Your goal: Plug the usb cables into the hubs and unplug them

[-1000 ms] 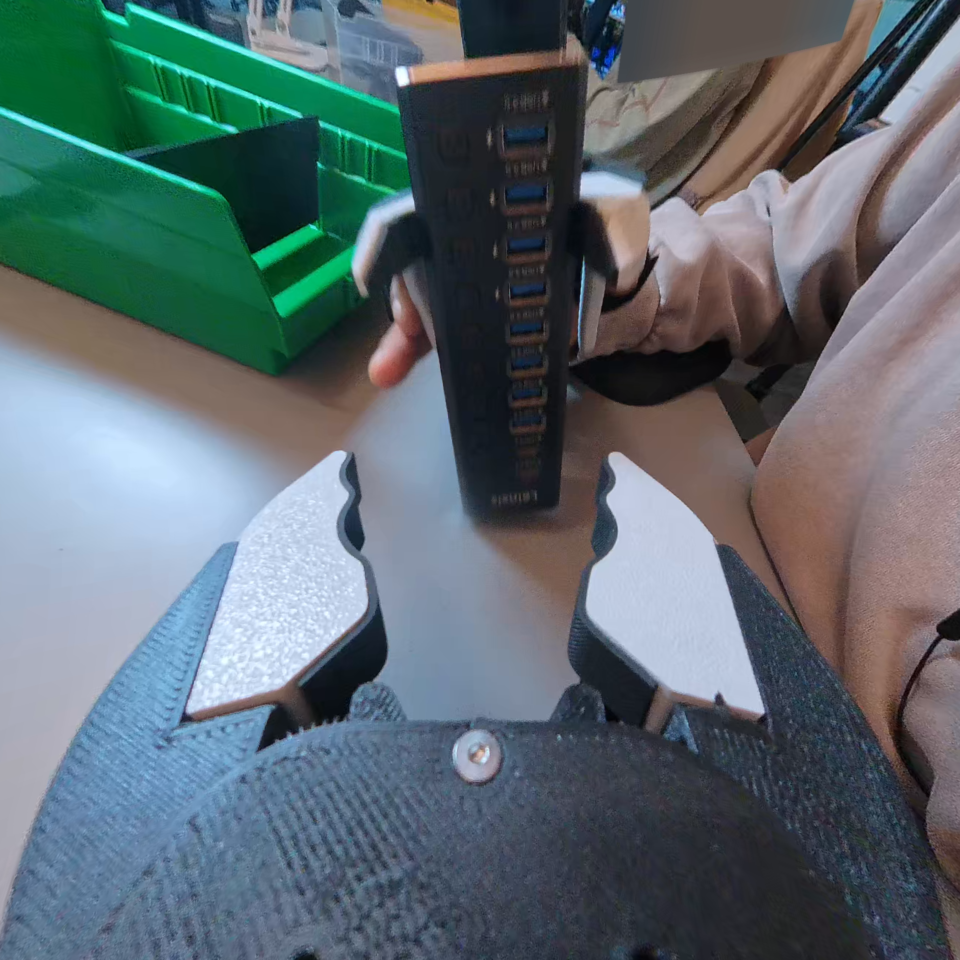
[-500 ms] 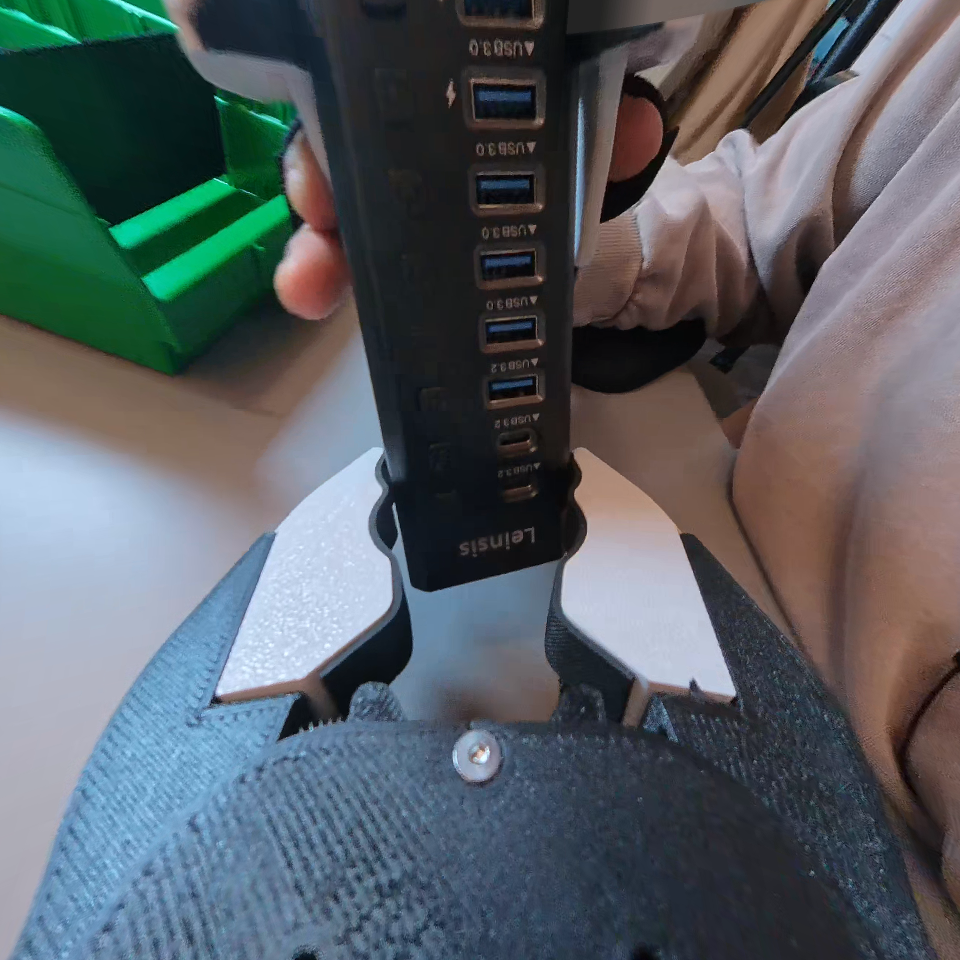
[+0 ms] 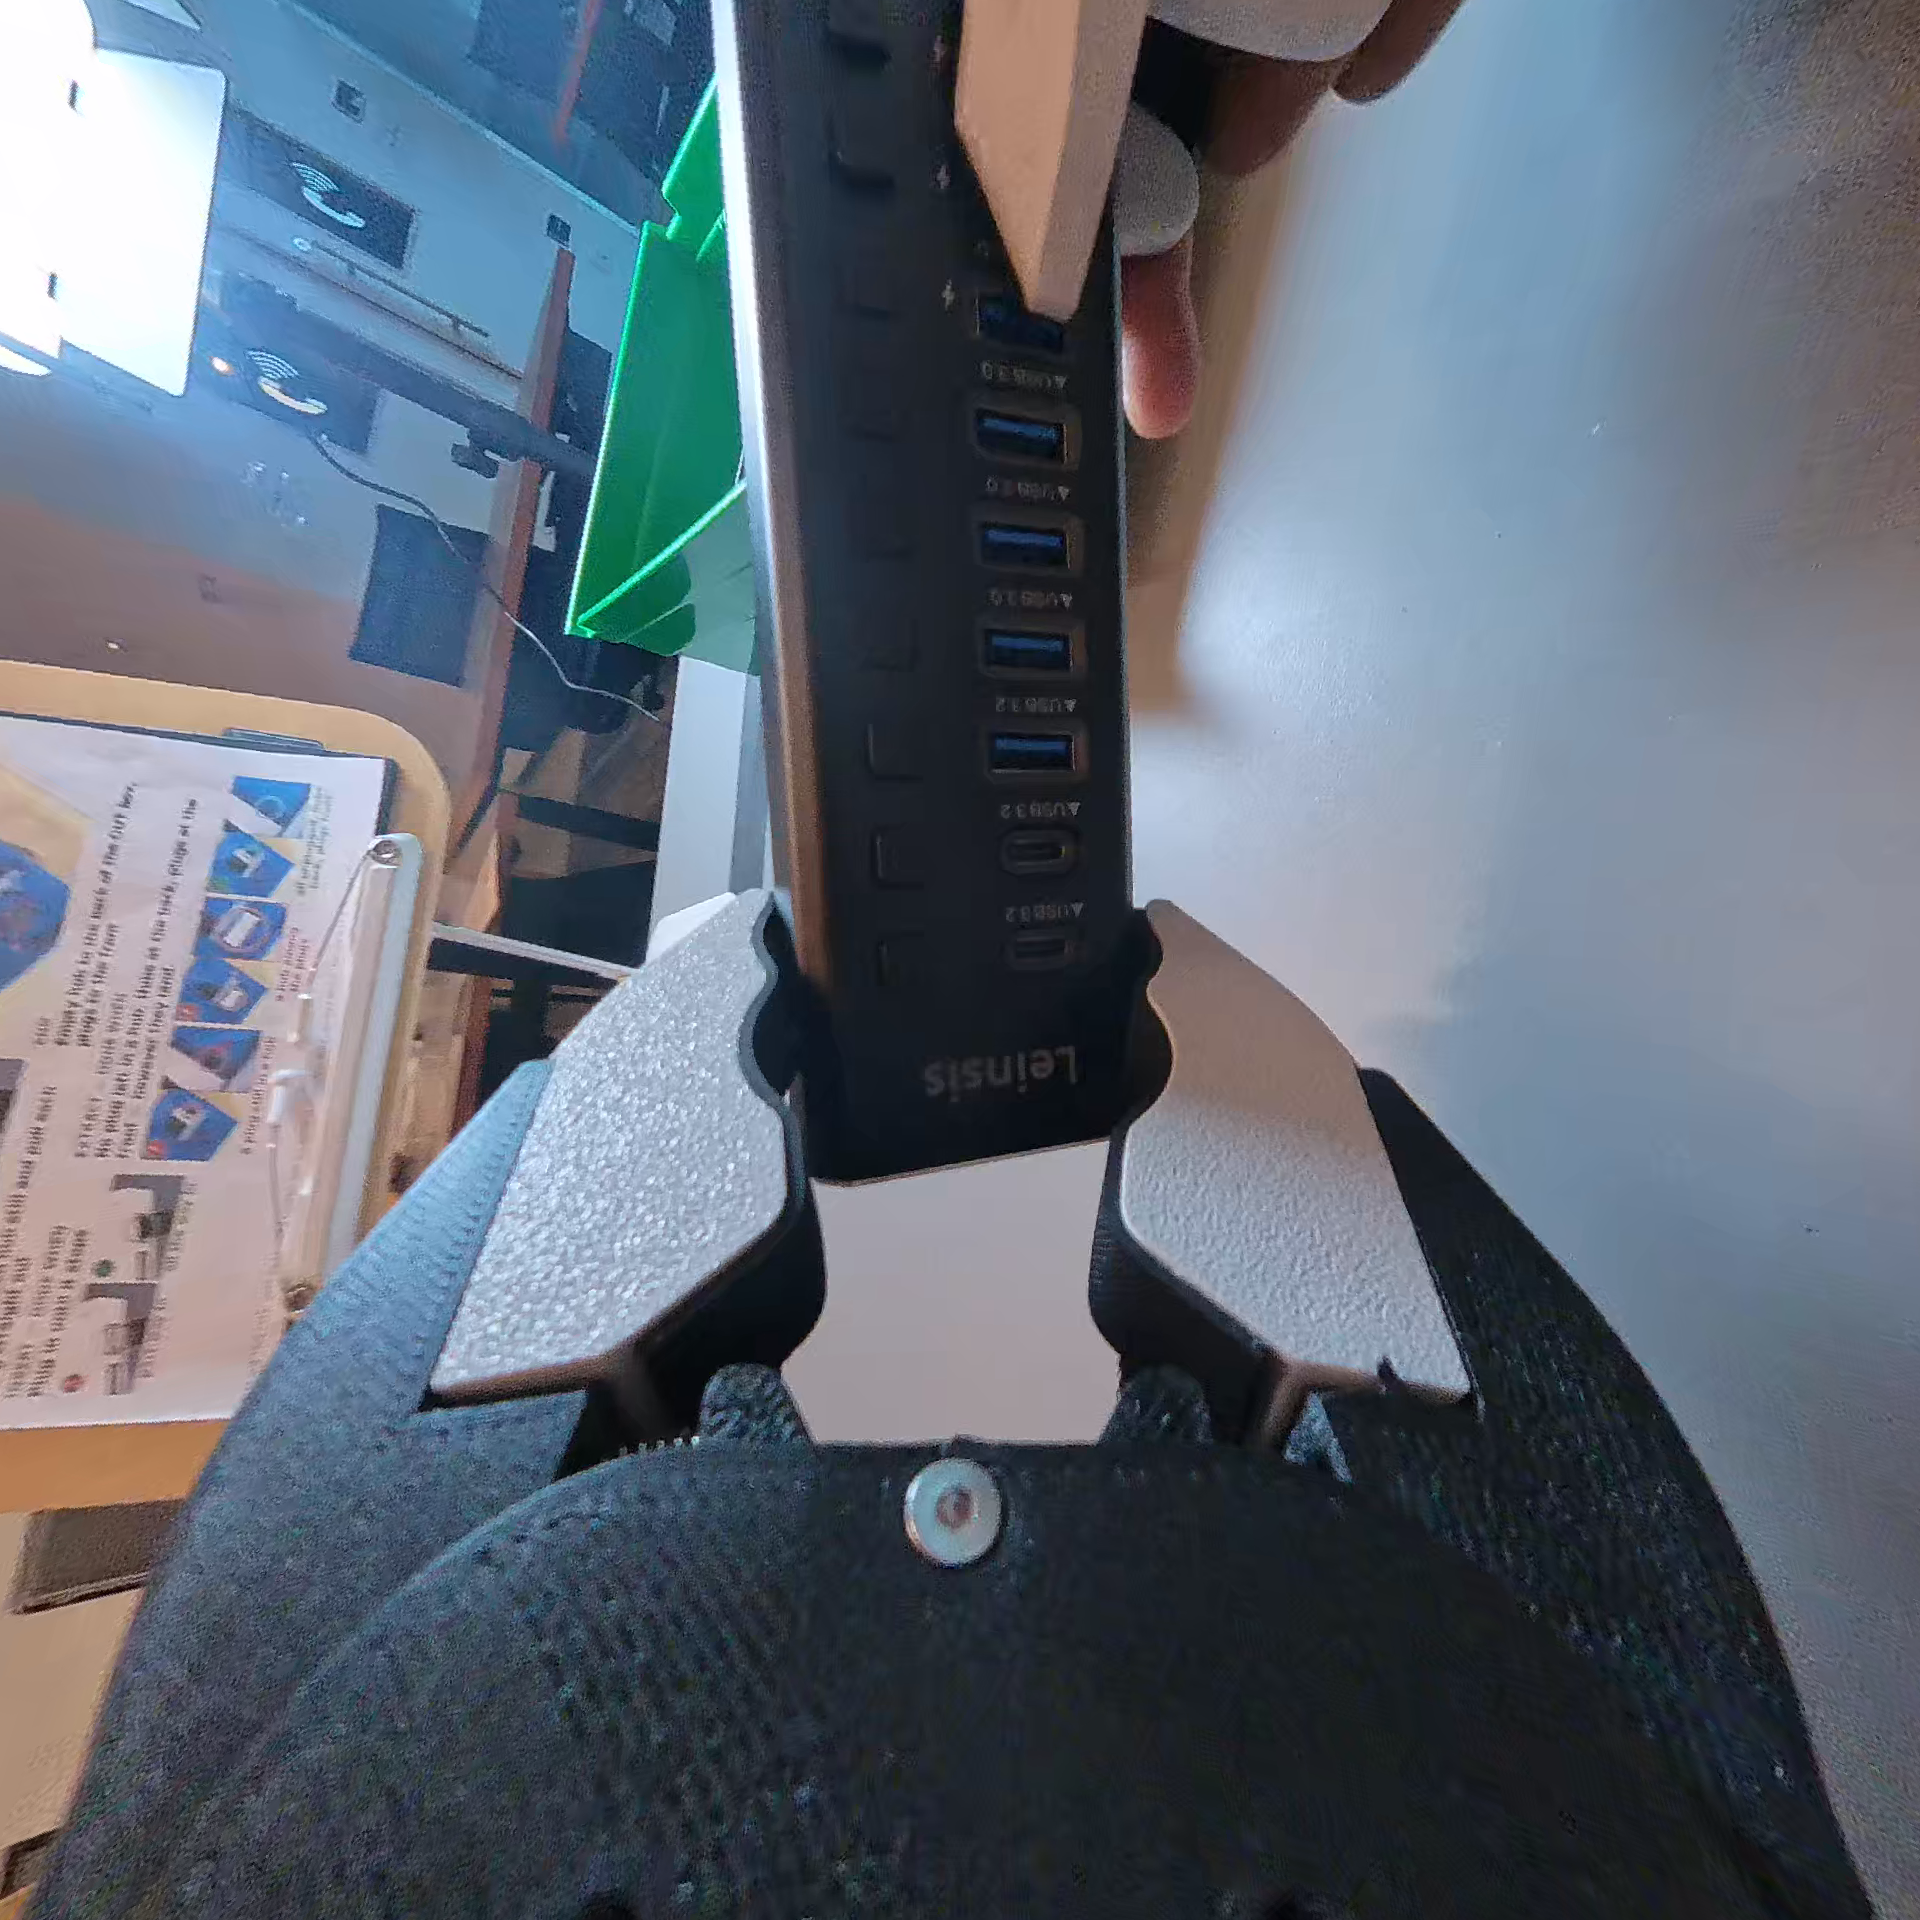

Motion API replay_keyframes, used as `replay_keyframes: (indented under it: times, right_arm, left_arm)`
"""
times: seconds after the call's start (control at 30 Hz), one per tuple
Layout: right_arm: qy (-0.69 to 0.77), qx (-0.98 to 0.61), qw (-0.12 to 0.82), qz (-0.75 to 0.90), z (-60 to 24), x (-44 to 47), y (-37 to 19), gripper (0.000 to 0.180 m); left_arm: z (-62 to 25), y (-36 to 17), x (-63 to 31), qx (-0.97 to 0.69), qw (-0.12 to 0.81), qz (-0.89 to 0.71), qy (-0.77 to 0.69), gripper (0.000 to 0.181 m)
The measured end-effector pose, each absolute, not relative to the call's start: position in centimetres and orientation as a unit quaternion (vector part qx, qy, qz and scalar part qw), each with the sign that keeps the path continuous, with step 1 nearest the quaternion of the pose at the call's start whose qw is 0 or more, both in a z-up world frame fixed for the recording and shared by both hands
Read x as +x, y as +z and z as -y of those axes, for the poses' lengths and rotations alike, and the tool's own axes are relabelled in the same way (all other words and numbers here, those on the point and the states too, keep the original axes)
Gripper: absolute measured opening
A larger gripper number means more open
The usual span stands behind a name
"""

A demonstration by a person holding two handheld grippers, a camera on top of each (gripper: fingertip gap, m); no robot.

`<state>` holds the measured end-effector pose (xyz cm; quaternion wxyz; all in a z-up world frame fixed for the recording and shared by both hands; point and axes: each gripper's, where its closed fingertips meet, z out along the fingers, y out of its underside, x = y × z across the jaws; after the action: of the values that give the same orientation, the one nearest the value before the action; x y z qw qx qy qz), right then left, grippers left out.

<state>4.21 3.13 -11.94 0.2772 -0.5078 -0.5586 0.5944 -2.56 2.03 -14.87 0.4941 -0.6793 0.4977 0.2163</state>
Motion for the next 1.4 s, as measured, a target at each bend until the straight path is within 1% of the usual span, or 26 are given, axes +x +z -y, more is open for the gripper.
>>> replay_keyframes:
  times: [0.07, 0.17, 0.27, 0.33, 0.4, 0.5, 0.53, 0.6, 0.67, 0.7, 0.73, 0.8, 0.87, 1.0, 1.07, 1.13, 1.23, 1.3, 1.37, 1.4]
  right_arm:
    - [0.567, -0.492, 0.295, 0.591, -2.6, 4.4, -12.3, 0.03]
    - [0.581, -0.481, 0.308, 0.58, -2.3, 4.5, -11.3, 0.029]
    - [0.634, -0.485, 0.293, 0.526, -2.8, 4.7, -9.8, 0.03]
    - [0.67, -0.488, 0.275, 0.487, -3.2, 4.8, -9.2, 0.029]
    - [0.704, -0.487, 0.254, 0.451, -3.6, 4.9, -8.6, 0.029]
    - [0.752, -0.469, 0.239, 0.396, -4.2, 5.3, -7.4, 0.029]
    - [0.764, -0.463, 0.236, 0.382, -4.4, 5.5, -7.0, 0.029]
    - [0.765, -0.454, 0.247, 0.383, -4.2, 5.6, -6.8, 0.029]
    - [0.76, -0.45, 0.256, 0.392, -3.6, 5.4, -7.0, 0.029]
    - [0.762, -0.449, 0.254, 0.392, -3.2, 5.2, -7.1, 0.029]
    - [0.762, -0.452, 0.254, 0.389, -3.1, 5.0, -7.3, 0.029]
    - [0.755, -0.456, 0.246, 0.402, -2.7, 4.6, -7.8, 0.03]
    - [0.748, -0.449, 0.231, 0.431, -1.6, 4.4, -8.2, 0.03]
    - [0.709, -0.43, 0.239, 0.506, 0.2, 4.3, -9.4, 0.03]
    - [0.706, -0.409, 0.189, 0.546, 1.7, 4.8, -10.0, 0.035]
    - [0.712, -0.4, 0.114, 0.566, 3.2, 5.5, -10.5, 0.047]
    - [0.718, -0.383, 0.044, 0.58, 4.8, 6.4, -11.0, 0.059]
    - [0.732, -0.366, -0.003, 0.575, 5.8, 7.1, -10.8, 0.064]
    - [0.739, -0.351, -0.041, 0.574, 7.1, 7.5, -10.8, 0.064]
    - [0.741, -0.345, -0.061, 0.573, 7.8, 7.6, -10.9, 0.069]
  left_arm:
    - [-1.9, -14.7, -2.6, -0.667, 0.494, -0.506, 0.236, 0.062]
    - [-1.8, -13.5, -2.5, -0.65, 0.514, -0.505, 0.242, 0.062]
    - [-1.9, -11.8, -2.4, -0.664, 0.572, -0.449, 0.173, 0.071]
    - [-2.0, -11.4, -2.7, -0.7, 0.603, -0.378, 0.062, 0.07]
    - [-2.0, -11.5, -2.3, -0.724, 0.619, -0.284, -0.109, 0.069]
    - [-1.8, -11.9, -0.5, -0.705, 0.587, -0.158, -0.366, 0.07]
    - [-1.6, -11.3, 0.2, -0.68, 0.582, -0.137, -0.424, 0.068]
    - [-1.2, -9.2, 0.9, -0.629, 0.593, -0.121, -0.487, 0.064]
    - [-1.5, -7.8, 1.2, -0.607, 0.611, -0.119, -0.495, 0.063]
    - [-1.5, -7.5, 1.4, -0.605, 0.615, -0.135, -0.488, 0.056]
    - [-1.3, -7.2, 1.6, -0.602, 0.623, -0.161, -0.473, 0.033]
    - [-0.9, -6.7, 1.3, -0.604, 0.631, -0.203, -0.444, 0.032]
    - [-0.3, -6.1, 1.2, -0.6, 0.624, -0.222, -0.448, 0.031]
    - [1.2, -5.8, 1.3, -0.597, 0.615, -0.261, -0.444, 0.03]
    - [2.0, -5.7, 1.4, -0.587, 0.604, -0.282, -0.459, 0.029]
    - [2.5, -5.7, 1.3, -0.576, 0.592, -0.292, -0.483, 0.029]
    - [3.3, -6.1, 1.6, -0.557, 0.57, -0.31, -0.518, 0.028]
    - [4.2, -5.7, 2.1, -0.528, 0.563, -0.328, -0.544, 0.028]
    - [5.3, -4.9, 2.9, -0.496, 0.548, -0.35, -0.575, 0.028]
    - [5.8, -4.7, 3.4, -0.487, 0.538, -0.366, -0.583, 0.028]
